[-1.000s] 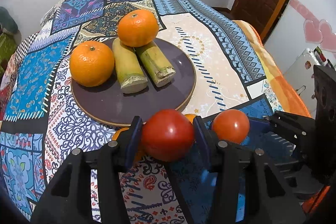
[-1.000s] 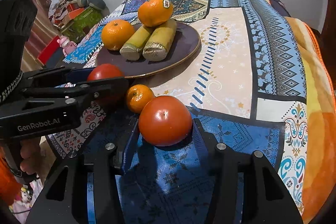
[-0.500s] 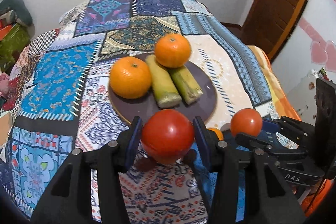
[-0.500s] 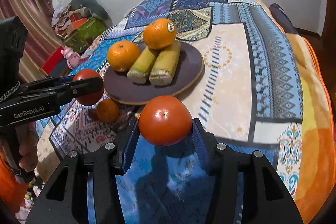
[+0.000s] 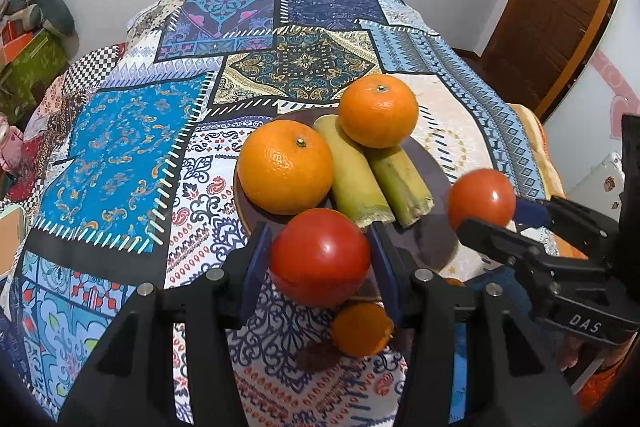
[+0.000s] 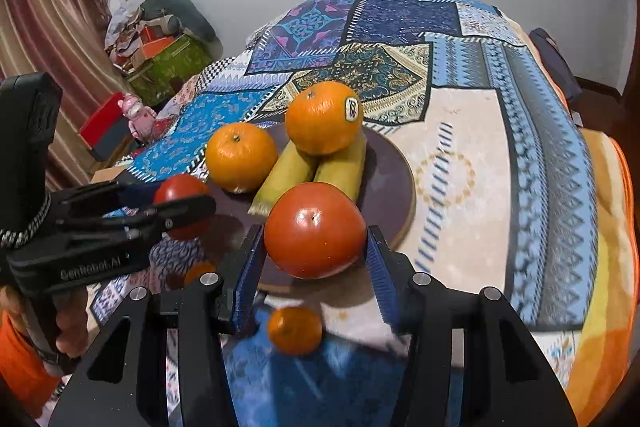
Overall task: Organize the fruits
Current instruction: 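Lift the tomato in the left tool over the plate while the right tool carries its tomato alongside, then lower the tomato in the left tool onto the plate and open it while the right tool releases its tomato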
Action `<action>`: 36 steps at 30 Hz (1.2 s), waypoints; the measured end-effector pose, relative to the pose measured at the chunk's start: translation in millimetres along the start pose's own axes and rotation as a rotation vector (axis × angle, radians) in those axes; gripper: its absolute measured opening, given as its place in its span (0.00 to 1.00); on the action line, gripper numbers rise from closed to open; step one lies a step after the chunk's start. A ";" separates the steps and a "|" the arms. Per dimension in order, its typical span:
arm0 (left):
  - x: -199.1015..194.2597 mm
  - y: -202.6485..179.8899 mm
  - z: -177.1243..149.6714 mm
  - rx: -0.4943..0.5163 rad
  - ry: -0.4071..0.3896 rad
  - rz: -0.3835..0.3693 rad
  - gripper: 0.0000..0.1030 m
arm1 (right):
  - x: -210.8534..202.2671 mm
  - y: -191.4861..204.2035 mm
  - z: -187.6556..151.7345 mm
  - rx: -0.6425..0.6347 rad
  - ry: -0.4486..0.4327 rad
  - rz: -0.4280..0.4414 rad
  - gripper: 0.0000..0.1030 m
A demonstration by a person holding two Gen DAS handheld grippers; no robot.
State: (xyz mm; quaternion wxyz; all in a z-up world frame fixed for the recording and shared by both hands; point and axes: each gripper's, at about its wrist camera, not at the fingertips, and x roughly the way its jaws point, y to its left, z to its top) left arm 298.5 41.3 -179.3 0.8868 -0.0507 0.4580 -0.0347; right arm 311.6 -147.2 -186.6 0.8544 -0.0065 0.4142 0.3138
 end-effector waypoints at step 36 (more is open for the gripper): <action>19.5 13.1 9.2 -0.054 0.030 -0.037 0.51 | 33.6 5.7 24.7 -0.025 0.045 0.056 0.47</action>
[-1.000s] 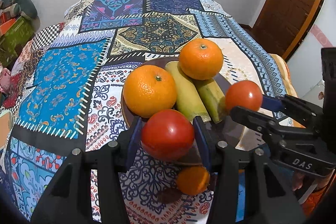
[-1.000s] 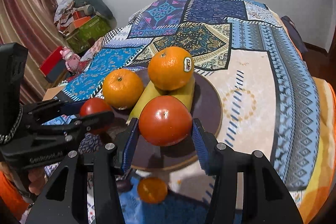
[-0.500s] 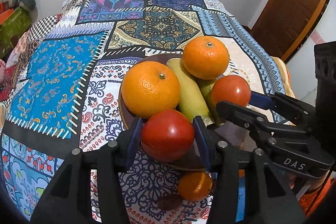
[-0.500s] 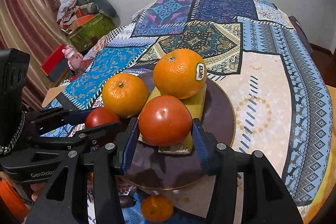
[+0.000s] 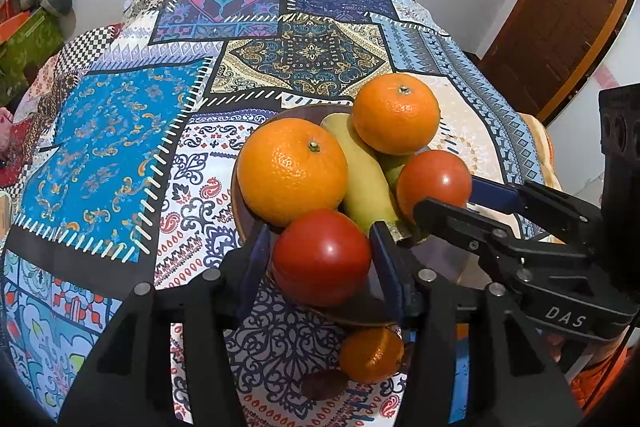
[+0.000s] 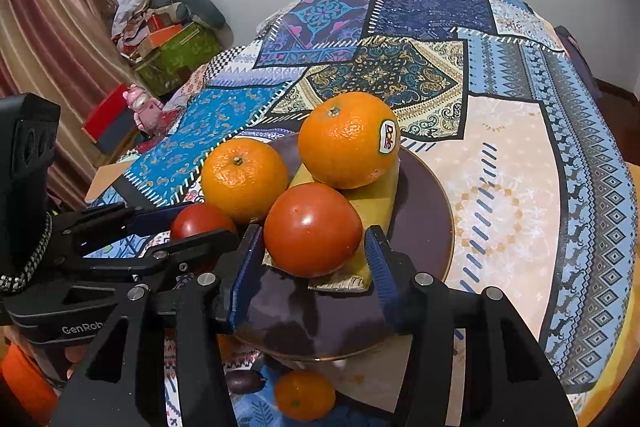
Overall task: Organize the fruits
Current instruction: 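Lower the tomato in the left tool onto the plate and open it while the right tool releases its tomato, then grasp a small tangerine with the left tool while the right tool grasps another tangerine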
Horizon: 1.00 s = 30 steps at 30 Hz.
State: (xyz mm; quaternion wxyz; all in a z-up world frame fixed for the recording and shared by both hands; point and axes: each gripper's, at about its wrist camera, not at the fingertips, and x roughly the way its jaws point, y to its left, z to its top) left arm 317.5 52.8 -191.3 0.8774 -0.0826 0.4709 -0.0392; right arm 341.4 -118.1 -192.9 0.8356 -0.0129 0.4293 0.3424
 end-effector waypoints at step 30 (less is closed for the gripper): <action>-62.8 -13.6 -41.5 0.039 -0.044 0.006 0.57 | -57.7 12.1 -41.2 -0.001 -0.049 -0.036 0.48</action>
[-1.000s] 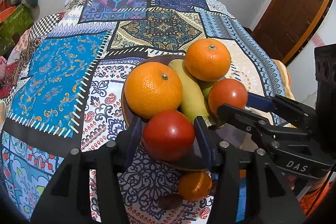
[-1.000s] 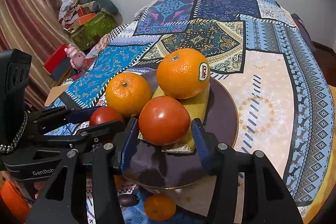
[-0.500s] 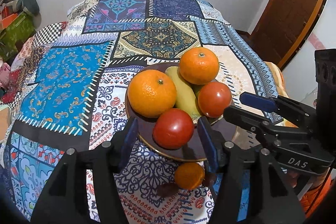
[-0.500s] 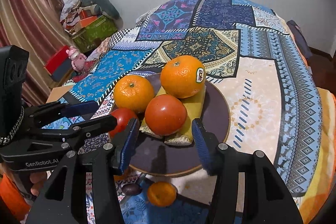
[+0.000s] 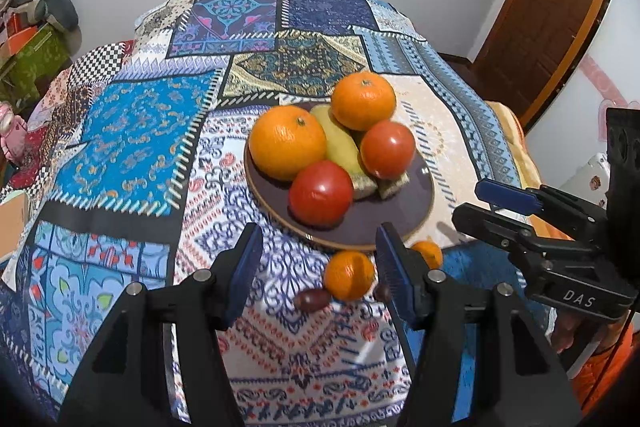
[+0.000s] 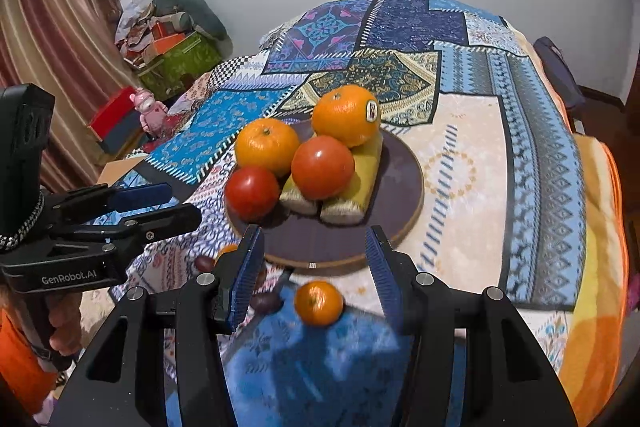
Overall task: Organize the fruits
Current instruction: 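Grasp a small tangerine with the left tool while the right tool grasps another tangerine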
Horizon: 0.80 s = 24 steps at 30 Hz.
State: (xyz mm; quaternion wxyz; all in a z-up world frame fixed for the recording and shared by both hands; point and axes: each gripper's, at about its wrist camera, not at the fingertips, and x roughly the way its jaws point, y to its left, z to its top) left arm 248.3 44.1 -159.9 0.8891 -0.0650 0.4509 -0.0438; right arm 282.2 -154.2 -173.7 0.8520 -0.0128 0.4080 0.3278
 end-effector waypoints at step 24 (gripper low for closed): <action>37.3 -26.0 -26.6 0.075 0.072 -0.031 0.52 | 29.3 -2.1 -42.4 0.039 0.102 0.025 0.41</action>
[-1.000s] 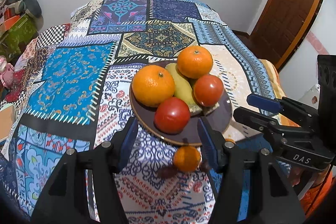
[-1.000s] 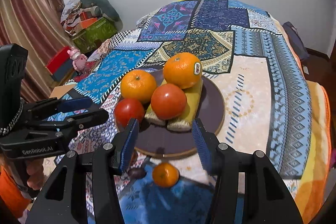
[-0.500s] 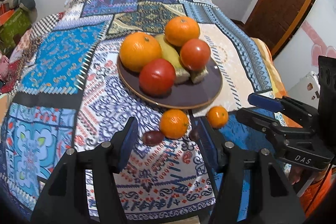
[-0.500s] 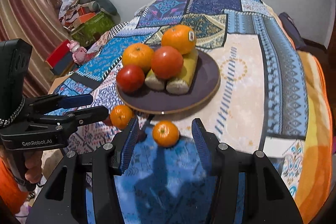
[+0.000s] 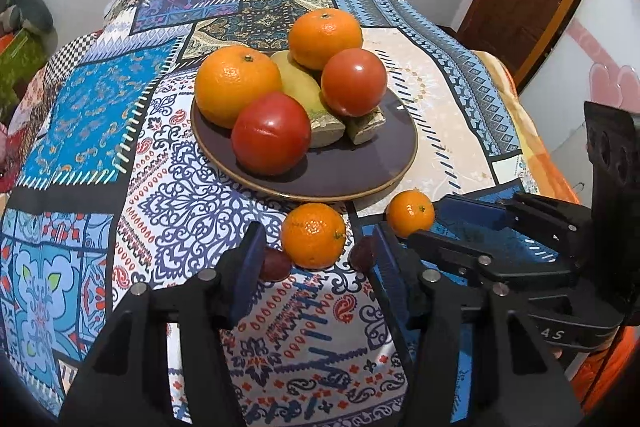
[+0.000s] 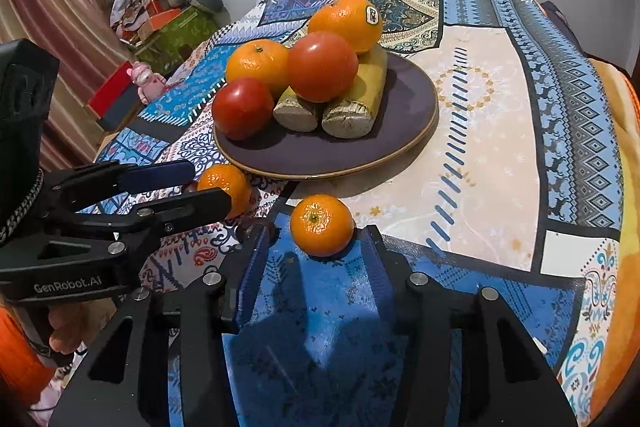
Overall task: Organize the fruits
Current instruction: 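Grasp a small tangerine with the left tool while the right tool grasps another tangerine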
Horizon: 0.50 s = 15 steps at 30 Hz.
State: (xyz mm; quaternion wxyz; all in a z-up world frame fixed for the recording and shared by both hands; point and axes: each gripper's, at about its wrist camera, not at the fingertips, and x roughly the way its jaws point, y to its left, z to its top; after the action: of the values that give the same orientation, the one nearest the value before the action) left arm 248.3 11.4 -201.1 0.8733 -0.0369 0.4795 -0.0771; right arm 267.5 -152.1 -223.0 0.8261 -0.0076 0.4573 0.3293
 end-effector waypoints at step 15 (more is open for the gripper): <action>11.7 -1.5 2.4 0.042 0.021 -0.022 0.35 | 10.1 -2.0 -1.4 -0.004 0.017 -0.012 0.32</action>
State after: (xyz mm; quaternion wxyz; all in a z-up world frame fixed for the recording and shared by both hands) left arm 256.3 7.8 -209.4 0.8679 -0.0229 0.4866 -0.0973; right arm 271.3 -148.7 -232.0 0.8242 -0.0146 0.4634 0.3252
